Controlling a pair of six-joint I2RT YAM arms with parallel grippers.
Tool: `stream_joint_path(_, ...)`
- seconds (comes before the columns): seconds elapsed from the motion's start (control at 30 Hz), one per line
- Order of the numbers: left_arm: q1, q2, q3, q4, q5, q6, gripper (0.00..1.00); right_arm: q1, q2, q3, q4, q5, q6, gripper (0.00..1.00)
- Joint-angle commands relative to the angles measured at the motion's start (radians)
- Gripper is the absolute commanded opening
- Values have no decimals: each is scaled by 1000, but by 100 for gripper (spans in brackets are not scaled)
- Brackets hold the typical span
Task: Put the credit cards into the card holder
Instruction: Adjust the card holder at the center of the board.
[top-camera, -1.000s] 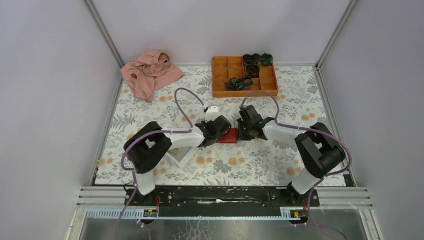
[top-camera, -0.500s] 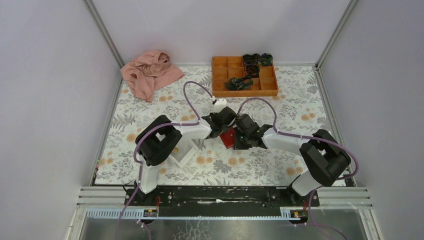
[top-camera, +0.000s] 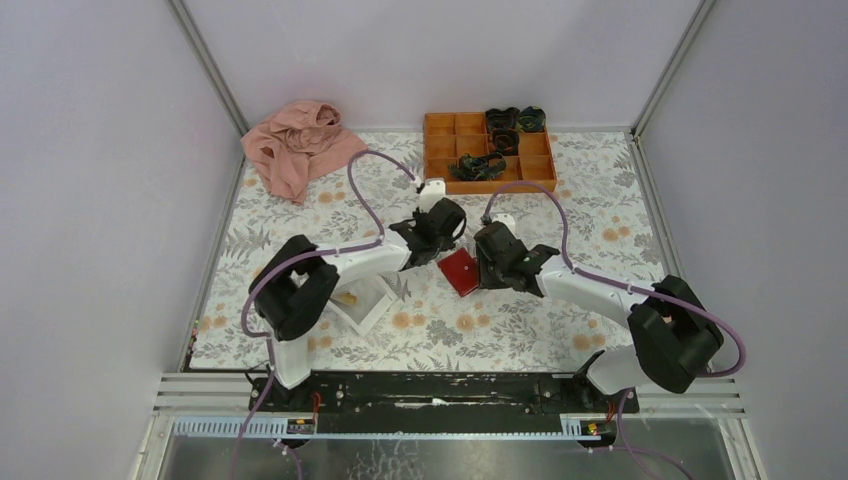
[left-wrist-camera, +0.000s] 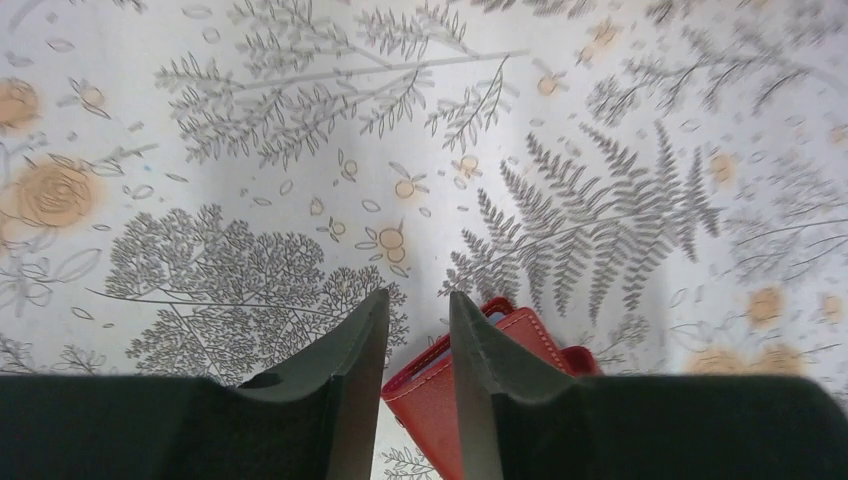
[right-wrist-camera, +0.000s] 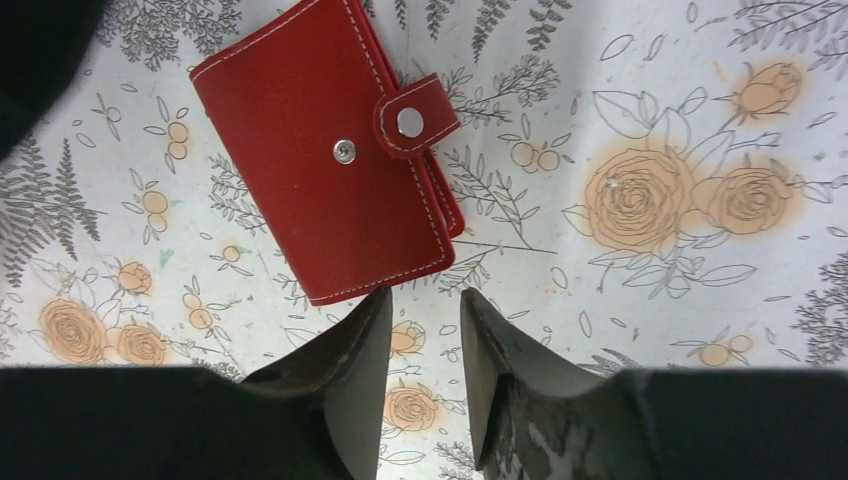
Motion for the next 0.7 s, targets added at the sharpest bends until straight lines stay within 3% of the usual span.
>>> stream_joint_path(0.0,7,-57,-1,4,-34,-2,37,3,-37,50,-51,81,-51,40)
stream_joint_path(0.17,3,-121,-59,10,-7,-53,36,3,-64,68,-51,108,-109,45)
stream_joint_path(0.33,-28,-192,-170,47,33,-117,26,3,-12,148,-66,103,-195,45)
stream_joint_path(0.67,-66,-206,-240,100,82,-171,25,3,136,267,-77,80,-278,45)
